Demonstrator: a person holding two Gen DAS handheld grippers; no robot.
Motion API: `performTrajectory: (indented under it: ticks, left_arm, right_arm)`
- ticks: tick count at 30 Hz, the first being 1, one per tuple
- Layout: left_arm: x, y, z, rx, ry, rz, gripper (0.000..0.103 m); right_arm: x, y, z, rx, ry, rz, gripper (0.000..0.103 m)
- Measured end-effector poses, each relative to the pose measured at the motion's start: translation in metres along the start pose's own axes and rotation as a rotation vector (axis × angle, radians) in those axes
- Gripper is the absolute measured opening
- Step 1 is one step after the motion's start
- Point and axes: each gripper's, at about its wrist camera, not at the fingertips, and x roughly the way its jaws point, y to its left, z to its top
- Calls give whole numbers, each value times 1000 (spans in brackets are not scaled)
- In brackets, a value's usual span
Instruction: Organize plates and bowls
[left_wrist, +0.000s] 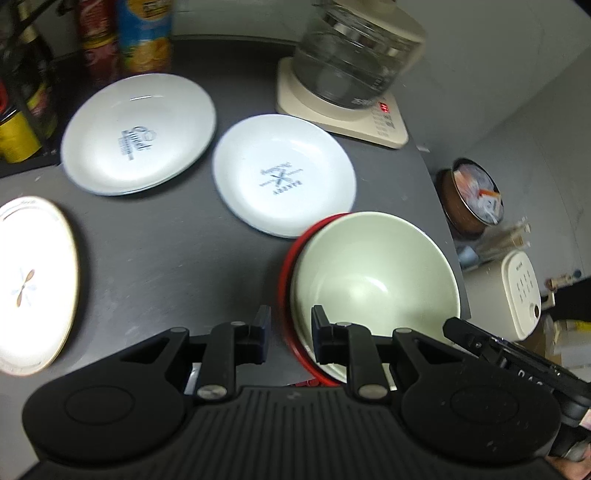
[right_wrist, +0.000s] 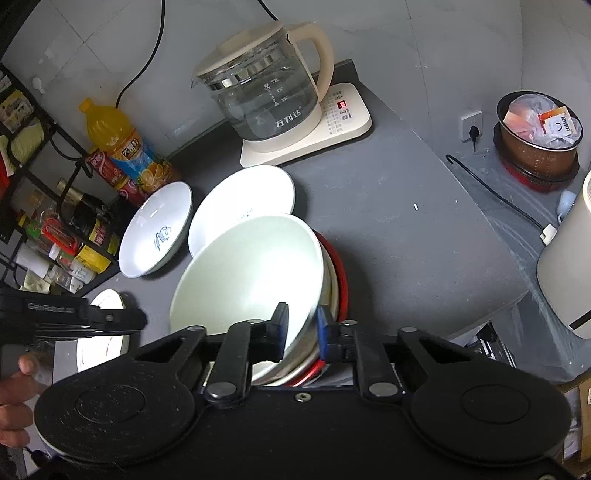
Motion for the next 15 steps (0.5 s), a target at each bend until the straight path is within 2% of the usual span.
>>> performTrajectory:
  ticks: [9, 14, 15]
  left_arm:
    - [-18, 27, -18, -89, -22, 72, 20]
    - [-24, 40, -26, -130, -29, 104, 21]
    - [-25, 43, -28, -141, -31, 112, 22]
  right_arm:
    - [0, -1, -8, -34, 39, 33, 13]
    - [-14, 4, -10, -54, 52, 58, 17]
    - [-17, 5, -10, -55, 54, 78, 20]
